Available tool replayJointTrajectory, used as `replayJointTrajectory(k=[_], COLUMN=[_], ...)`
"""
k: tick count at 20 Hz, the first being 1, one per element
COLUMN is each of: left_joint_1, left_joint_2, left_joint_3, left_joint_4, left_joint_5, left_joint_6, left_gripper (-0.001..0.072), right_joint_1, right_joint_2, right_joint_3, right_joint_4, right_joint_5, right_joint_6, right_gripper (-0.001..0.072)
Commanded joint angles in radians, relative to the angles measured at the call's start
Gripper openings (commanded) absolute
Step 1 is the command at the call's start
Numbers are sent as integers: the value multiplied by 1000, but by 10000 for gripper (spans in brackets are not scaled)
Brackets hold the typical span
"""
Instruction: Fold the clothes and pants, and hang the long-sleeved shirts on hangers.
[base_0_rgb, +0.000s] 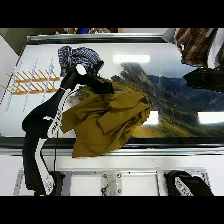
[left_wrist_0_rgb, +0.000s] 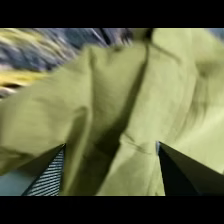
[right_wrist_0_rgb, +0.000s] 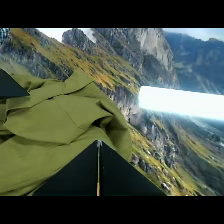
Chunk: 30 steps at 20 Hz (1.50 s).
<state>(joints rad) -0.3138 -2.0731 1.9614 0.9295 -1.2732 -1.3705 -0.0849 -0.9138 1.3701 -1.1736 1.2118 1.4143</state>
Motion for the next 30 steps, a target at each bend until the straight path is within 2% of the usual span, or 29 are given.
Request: replayJointTrajectory(k=[1, 5, 6, 7, 8, 12, 15, 17, 21, 24, 25, 26, 27, 28, 30], left_joint_1=[-24, -35, -33, -25, -11, 46, 22, -53, -346, -573, -631, -692, -733, -756, -739], left_joint_2=[-68, -65, -61, -48, -22, 216, 435, 541, 661, 668, 667, 666, 666, 668, 687], left_joint_3=[83, 83, 84, 84, 85, 87, 87, 86, -45, -217, -275, -335, -369, -377, -353], left_joint_4=[-16, -18, -17, -18, -23, -92, -81, 3, 313, 352, 354, 361, 396, 480, 673], left_joint_5=[-142, -175, -175, -159, -126, 134, 256, 212, 46, -35, -27, -7, 23, 45, 46], left_joint_6=[29, 26, 9, -22, -53, -18, 133, 182, 181, 177, 167, 162, 121, 26, -192], left_gripper=[610, 597, 274, 18, 16, 15, 15, 15, 15, 17, 82, 422, 589, 588, 588], right_joint_1=[1, 1, 1, 1, 1, 1, 1, 1, 1, 1, 1, 1, 1, 1, 2], right_joint_2=[-19, -27, -27, -27, -27, -26, -25, -16, 19, 38, 42, 44, 45, 45, 40], right_joint_3=[0, 0, 0, 0, 0, 0, 0, 0, 1, 0, 0, 0, 0, 0, 0], right_joint_4=[31, 34, 34, 34, 33, 34, 34, 33, 32, 29, 29, 29, 29, 29, 29], right_joint_5=[9, 9, 9, 8, 7, -73, -171, -247, -383, -392, -392, -391, -382, -355, -239], right_joint_6=[0, 0, 0, 0, 0, 0, 0, 0, 0, 0, 0, 0, 0, -2, -78], right_gripper=[22, 22, 22, 22, 21, 21, 21, 21, 21, 21, 21, 21, 21, 21, 21])
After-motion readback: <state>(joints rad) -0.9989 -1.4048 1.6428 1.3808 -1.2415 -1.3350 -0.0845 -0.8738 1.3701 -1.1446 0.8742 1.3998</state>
